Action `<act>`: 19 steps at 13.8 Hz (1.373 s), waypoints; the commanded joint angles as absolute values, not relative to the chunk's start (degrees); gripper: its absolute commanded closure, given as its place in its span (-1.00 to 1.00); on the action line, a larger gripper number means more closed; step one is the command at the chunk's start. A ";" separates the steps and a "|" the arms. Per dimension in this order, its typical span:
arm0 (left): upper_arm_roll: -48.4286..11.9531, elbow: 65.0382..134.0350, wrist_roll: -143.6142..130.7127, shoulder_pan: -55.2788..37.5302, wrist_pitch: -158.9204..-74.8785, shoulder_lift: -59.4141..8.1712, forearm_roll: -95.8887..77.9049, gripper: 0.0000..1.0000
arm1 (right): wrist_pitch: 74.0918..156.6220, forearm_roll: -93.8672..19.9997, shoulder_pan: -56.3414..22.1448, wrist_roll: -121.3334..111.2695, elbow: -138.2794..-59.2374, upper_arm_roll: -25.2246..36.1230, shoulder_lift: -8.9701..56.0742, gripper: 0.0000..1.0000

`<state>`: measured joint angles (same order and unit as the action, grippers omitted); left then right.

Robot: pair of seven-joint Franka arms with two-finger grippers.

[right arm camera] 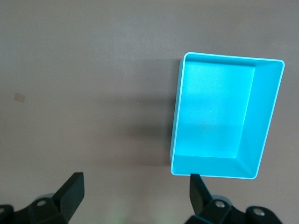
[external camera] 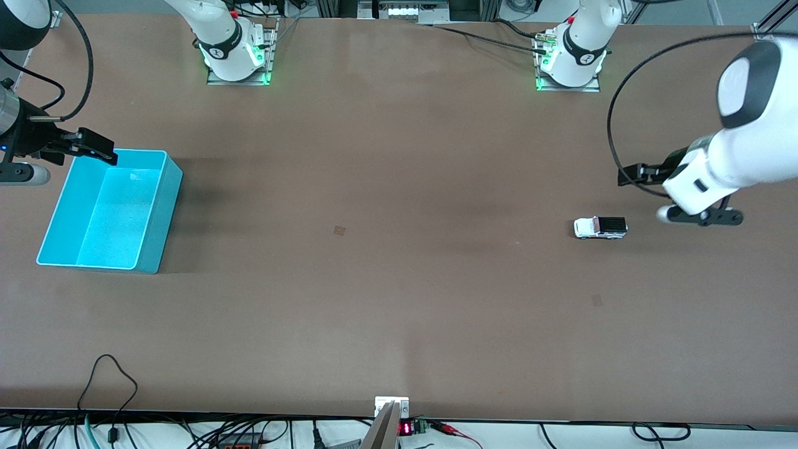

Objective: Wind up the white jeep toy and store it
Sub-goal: 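Move the left gripper over the white toy jeep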

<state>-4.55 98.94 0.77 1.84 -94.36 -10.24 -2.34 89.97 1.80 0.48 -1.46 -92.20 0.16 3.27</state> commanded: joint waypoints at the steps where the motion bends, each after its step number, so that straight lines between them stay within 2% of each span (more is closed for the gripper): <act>1: -4.57 105.27 5.09 2.11 -101.48 -9.40 -1.06 -1.00 | 90.35 1.58 0.62 -0.70 -91.93 -0.09 2.99 -1.00; 7: -4.57 115.92 24.66 3.08 -112.48 -9.75 4.20 -1.00 | 90.26 1.49 0.70 -0.70 -91.76 -0.18 3.08 -1.00; 15: -4.57 116.81 63.24 5.44 -121.98 -16.69 6.50 -1.00 | 91.41 1.58 0.97 -1.67 -90.27 -0.18 3.16 -1.00; 19: -4.66 117.68 83.10 6.50 -130.06 -20.39 6.50 -1.00 | 90.53 1.50 0.70 -1.85 -88.68 -0.26 3.08 -1.00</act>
